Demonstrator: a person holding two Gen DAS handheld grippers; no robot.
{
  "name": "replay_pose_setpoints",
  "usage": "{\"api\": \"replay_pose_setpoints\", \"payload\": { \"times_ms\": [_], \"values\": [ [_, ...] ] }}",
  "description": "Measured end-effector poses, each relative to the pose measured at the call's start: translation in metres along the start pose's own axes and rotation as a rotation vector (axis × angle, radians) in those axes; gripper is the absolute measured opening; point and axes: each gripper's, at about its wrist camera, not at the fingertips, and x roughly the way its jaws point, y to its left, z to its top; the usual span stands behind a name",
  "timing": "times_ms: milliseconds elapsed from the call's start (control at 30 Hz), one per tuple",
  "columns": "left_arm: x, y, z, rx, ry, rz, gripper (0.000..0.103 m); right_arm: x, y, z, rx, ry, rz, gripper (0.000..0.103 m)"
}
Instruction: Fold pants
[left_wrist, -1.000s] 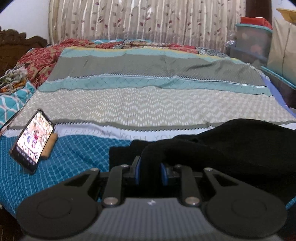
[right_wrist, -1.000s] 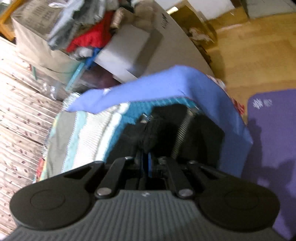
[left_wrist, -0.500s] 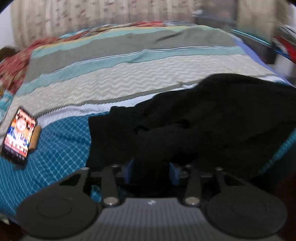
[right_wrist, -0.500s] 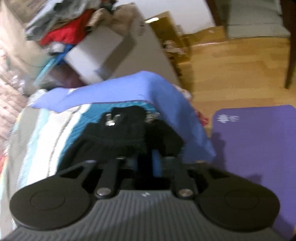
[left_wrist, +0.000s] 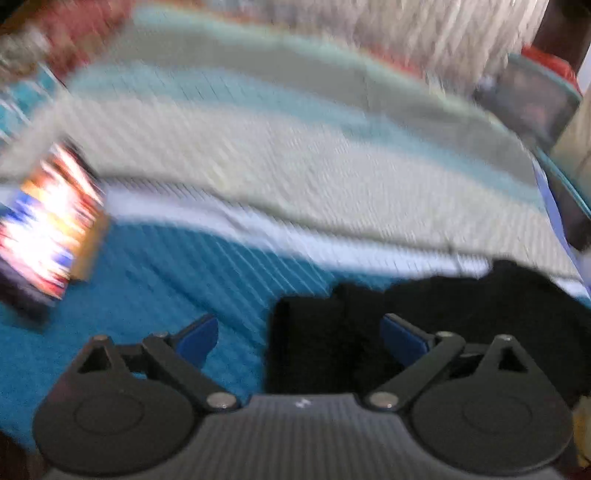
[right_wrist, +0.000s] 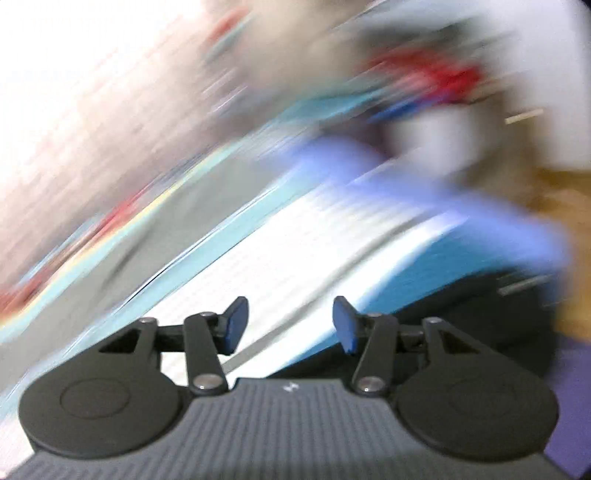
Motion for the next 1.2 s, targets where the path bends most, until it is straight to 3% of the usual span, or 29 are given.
{"api": "replay_pose_setpoints", "payload": {
  "times_ms": [33,133,200,267,333,367,400,433,500,633,667,700,767,800,833,933,1033,1067,1100,1167,1200],
  "values": [
    [0.012,-0.004,0.000,0.000,0.036,-0.023,0.098,0.022,0.028,-0.008,-0.057,0.079,0.077,0.067],
    [0.032,-0.014,-0.004,0.000,0.084,-0.047,0.098,0.075,0.098,-0.035,-0.188,0.243,0.194,0.073],
    [0.033,-0.022,-0.007,-0.001,0.069,-0.076,0.097,0.103,0.133,-0.056,-0.262,0.325,0.212,0.075],
    [0.029,-0.027,-0.011,0.002,0.042,-0.083,0.086,0.121,0.157,-0.074,-0.328,0.382,0.210,0.075],
    [0.026,-0.030,-0.011,0.001,0.031,-0.071,0.058,0.133,0.169,-0.092,-0.390,0.441,0.198,0.073],
    [0.027,-0.029,-0.010,-0.005,0.031,-0.068,0.054,0.132,0.173,-0.105,-0.447,0.451,0.173,0.064],
    [0.029,-0.027,-0.008,-0.015,0.030,-0.068,0.050,0.129,0.176,-0.111,-0.523,0.434,0.137,0.028],
    [0.028,-0.026,-0.010,-0.026,0.026,-0.068,0.050,0.121,0.176,-0.115,-0.576,0.426,0.144,0.017],
    [0.023,-0.025,-0.012,-0.034,0.017,-0.073,0.051,0.100,0.164,-0.114,-0.551,0.427,0.163,0.011],
    [0.029,-0.026,-0.012,-0.026,0.013,-0.072,0.071,0.083,0.146,-0.128,-0.592,0.495,0.133,0.011],
    [0.031,-0.027,-0.012,-0.023,0.018,-0.072,0.072,0.083,0.149,-0.125,-0.620,0.500,0.132,0.012],
    [0.033,-0.028,-0.012,-0.024,0.014,-0.071,0.071,0.079,0.155,-0.121,-0.639,0.483,0.138,0.014],
    [0.033,-0.031,-0.014,-0.008,-0.003,-0.067,0.053,0.068,0.165,-0.104,-0.641,0.407,0.172,0.036],
    [0.034,-0.033,-0.014,-0.004,0.001,-0.076,0.049,0.064,0.173,-0.096,-0.640,0.349,0.209,0.061],
    [0.033,-0.034,-0.015,-0.007,-0.006,-0.079,0.046,0.064,0.183,-0.093,-0.651,0.311,0.248,0.076],
    [0.024,-0.042,-0.016,0.030,-0.048,-0.062,0.034,0.080,0.216,-0.099,-0.772,0.311,0.345,0.087],
    [0.009,-0.046,-0.013,0.056,-0.114,-0.045,0.027,0.115,0.236,-0.130,-0.932,0.454,0.367,0.089],
    [0.003,-0.046,-0.010,0.056,-0.138,-0.040,0.026,0.127,0.236,-0.147,-0.983,0.534,0.356,0.086],
    [-0.002,-0.044,-0.006,0.048,-0.151,-0.051,0.024,0.133,0.235,-0.162,-1.021,0.584,0.364,0.068],
    [-0.007,-0.041,-0.001,0.033,-0.168,-0.064,0.022,0.119,0.241,-0.169,-1.051,0.546,0.417,0.036],
    [-0.009,-0.042,0.002,0.036,-0.179,-0.061,0.021,0.114,0.249,-0.166,-1.071,0.510,0.387,0.010]
  ]
}}
